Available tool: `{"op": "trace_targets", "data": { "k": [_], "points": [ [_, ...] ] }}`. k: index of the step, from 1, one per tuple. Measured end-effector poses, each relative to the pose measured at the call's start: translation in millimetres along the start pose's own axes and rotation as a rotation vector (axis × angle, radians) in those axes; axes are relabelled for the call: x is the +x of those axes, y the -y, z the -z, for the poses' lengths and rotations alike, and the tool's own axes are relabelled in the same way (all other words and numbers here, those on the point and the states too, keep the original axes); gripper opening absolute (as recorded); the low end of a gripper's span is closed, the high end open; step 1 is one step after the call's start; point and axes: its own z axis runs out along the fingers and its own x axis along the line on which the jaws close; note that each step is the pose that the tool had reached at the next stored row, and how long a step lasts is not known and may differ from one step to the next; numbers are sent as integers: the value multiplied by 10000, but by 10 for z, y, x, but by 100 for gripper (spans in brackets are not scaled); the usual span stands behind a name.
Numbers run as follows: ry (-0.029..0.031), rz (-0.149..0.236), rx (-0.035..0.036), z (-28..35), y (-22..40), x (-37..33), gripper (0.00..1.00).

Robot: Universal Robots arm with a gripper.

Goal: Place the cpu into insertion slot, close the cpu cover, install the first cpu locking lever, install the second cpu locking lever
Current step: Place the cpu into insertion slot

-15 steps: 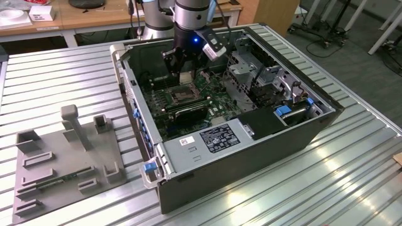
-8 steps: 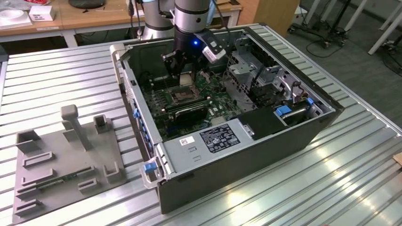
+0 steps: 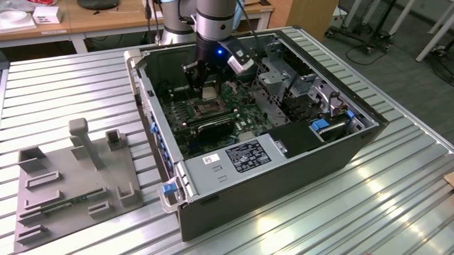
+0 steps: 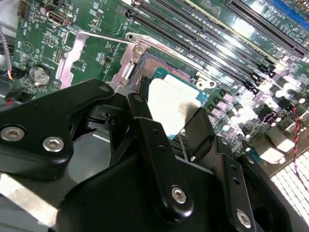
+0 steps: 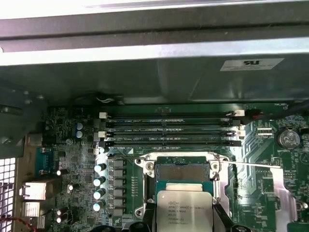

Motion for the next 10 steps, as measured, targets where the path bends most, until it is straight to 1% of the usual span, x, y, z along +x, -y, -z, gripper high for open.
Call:
{"op": "trace_targets", "data": {
  "k": [3, 5, 10],
  "points": [
    [0, 19, -1, -50, 3, 6, 54],
    [-1, 30, -1, -71, 4, 7, 54],
    [-2, 31, -3, -76, 4, 8, 54]
  ]
}}
